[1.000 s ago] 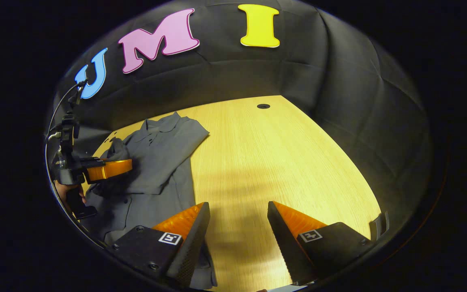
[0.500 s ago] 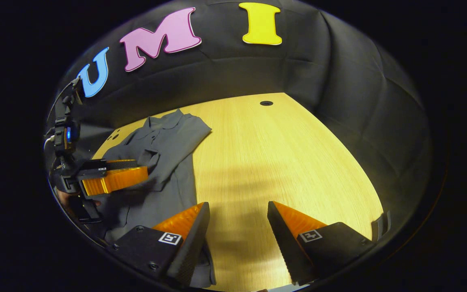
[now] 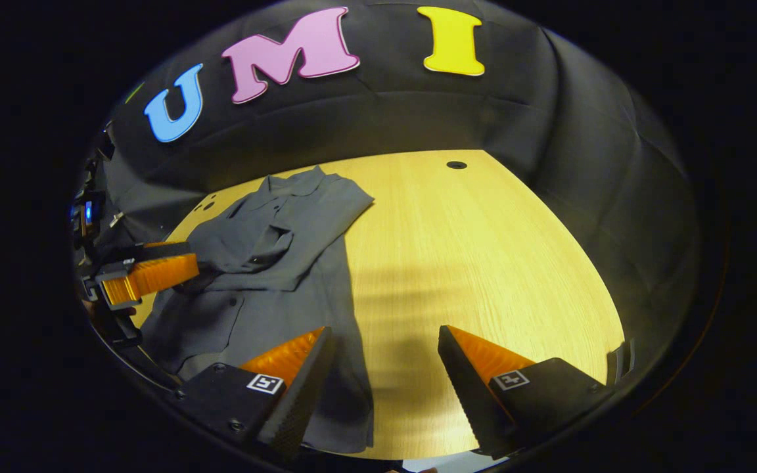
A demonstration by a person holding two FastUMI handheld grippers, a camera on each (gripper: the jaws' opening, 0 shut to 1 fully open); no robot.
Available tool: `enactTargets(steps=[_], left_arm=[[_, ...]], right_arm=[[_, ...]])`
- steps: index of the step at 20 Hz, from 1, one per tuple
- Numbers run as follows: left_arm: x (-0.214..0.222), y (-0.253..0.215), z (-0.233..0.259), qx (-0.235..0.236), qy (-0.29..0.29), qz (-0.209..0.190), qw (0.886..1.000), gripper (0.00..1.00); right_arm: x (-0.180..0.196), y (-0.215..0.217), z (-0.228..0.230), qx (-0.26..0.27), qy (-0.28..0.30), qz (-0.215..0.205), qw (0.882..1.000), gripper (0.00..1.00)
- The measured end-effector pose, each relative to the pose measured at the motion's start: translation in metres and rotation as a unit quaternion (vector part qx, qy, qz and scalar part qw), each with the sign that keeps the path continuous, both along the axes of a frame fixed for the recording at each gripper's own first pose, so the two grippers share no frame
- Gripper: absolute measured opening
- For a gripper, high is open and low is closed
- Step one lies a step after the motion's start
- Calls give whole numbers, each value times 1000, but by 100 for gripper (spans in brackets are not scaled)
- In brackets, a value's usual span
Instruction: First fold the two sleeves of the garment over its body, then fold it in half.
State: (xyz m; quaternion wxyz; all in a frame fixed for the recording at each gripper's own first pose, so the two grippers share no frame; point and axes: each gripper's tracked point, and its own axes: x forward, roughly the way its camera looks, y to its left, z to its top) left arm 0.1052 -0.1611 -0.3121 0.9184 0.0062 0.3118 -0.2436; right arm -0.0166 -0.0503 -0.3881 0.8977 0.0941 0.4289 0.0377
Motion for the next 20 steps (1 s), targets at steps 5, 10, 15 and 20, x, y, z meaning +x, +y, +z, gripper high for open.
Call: enactTargets(steps=[5, 10, 15, 20], left_arm=[[-38, 84, 1, 14, 15, 51, 998, 96], [-84, 165, -18, 55, 45, 93, 993, 96], [-120, 228, -48, 88, 79, 145, 982, 96], [-138, 261, -80, 98, 115, 182, 972, 96]], right_arm=[[-26, 19, 0, 2, 18, 15, 1000, 99], [-51, 35, -8, 0, 40, 28, 999, 99], [-69, 42, -22, -8, 63, 31, 997, 99], [-80, 51, -37, -15, 84, 43, 995, 99]])
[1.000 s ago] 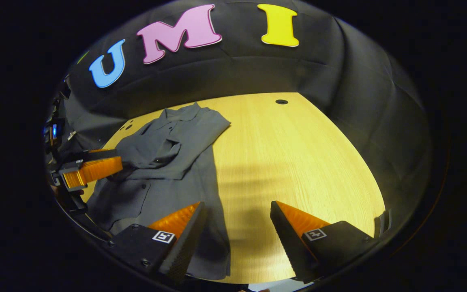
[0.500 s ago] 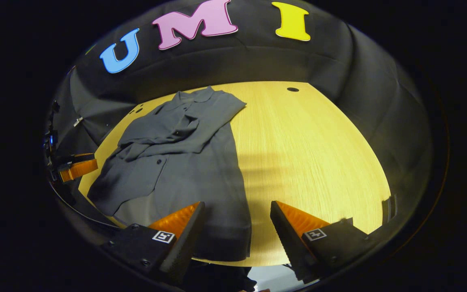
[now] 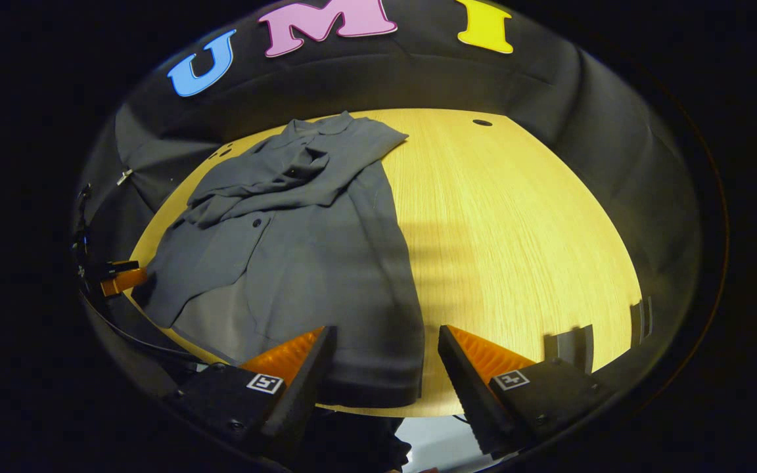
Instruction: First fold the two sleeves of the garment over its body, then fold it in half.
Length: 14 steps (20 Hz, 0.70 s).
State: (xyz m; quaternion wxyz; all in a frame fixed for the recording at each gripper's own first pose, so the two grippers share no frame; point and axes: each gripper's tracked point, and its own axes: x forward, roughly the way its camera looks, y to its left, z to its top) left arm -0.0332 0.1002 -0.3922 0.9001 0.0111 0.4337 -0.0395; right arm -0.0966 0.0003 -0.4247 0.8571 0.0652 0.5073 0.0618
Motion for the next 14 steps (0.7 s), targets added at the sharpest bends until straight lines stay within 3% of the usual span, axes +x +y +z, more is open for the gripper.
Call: enactTargets(steps=[14], left_arm=[[-10, 5, -28, 16, 49, -3, 999, 99]], right_arm=[[7, 6, -17, -34, 15, 28, 999, 98]])
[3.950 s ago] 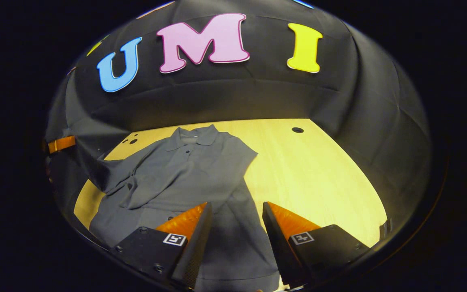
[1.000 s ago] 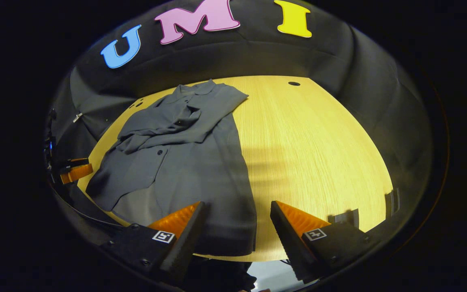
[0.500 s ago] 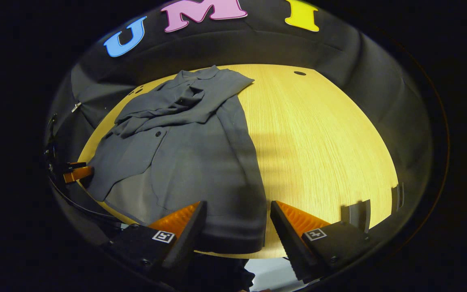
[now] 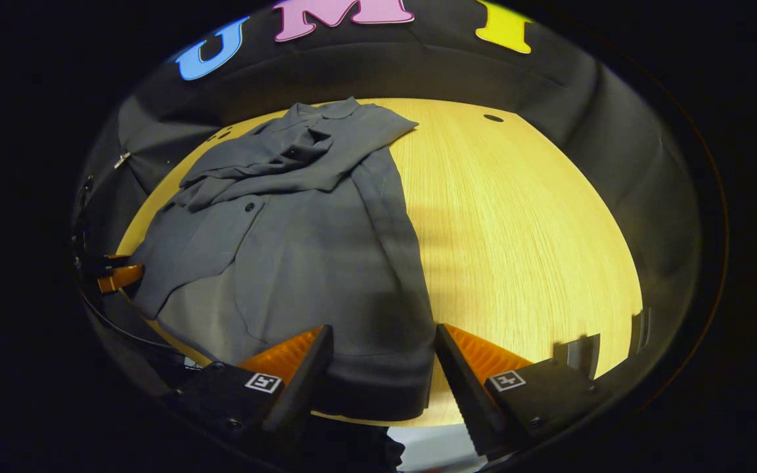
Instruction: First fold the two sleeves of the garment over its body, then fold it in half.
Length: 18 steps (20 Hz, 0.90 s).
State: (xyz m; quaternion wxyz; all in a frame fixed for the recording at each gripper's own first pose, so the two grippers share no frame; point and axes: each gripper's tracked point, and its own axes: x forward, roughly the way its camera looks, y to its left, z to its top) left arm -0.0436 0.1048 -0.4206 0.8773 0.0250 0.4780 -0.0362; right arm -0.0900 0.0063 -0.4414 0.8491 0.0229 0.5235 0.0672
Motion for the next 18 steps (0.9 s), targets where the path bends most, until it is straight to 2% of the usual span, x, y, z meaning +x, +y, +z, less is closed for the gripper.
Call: enactTargets(steps=[2, 3, 4, 6, 7, 8, 14, 16, 18], left_arm=[[0, -3, 0, -3, 3, -5, 1000, 99], [0, -10, -1, -5, 4, -24, 1000, 94], [2, -19, 0, -10, 5, -44, 999, 92], [4, -32, 1, -23, 8, -67, 997, 50], [5, -31, 1, -20, 12, -65, 998, 29], [4, -32, 1, -25, 17, -60, 998, 8], [-26, -33, 17, -67, 46, -38, 996, 6], [-41, -39, 27, -87, 58, -27, 994, 2], [-38, -42, 44, -101, 54, -15, 993, 6]], right_arm=[[0, 3, -1, 1, 5, 8, 1000, 97], [3, 7, -1, 7, 8, 15, 1000, 96], [5, 11, 1, 17, 11, 25, 999, 65], [9, 21, 0, 41, 14, 29, 999, 1], [8, 22, -1, 40, 16, 39, 998, 7], [4, 21, 0, 37, 17, 46, 998, 7], [-12, 12, 26, 69, 23, 31, 997, 7], [-7, 8, 34, 78, 29, 25, 996, 7], [4, 6, 42, 81, 17, 19, 996, 7]])
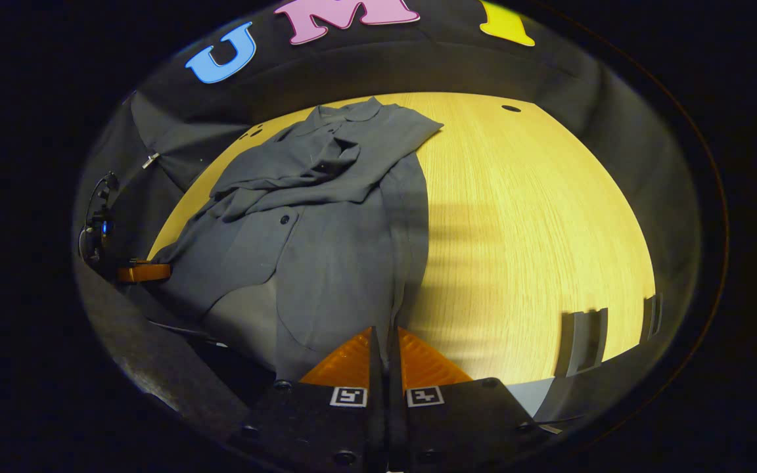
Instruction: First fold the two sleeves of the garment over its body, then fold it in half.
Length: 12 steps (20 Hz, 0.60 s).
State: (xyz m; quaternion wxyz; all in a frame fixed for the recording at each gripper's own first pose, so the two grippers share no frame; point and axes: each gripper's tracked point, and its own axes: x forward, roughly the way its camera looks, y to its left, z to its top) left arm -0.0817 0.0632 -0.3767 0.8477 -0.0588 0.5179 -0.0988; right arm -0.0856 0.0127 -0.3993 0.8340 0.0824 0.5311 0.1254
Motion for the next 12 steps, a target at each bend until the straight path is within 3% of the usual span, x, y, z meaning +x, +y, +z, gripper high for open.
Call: enactTargets(steps=[4, 12], left_arm=[[26, -1, 41, -25, -31, 35, 999, 6], [131, -11, 128, -40, -145, 35, 988, 5]], right_arm=[[28, -8, 34, 24, -32, -32, 999, 7], [145, -14, 129, 62, -172, -71, 981, 5]])
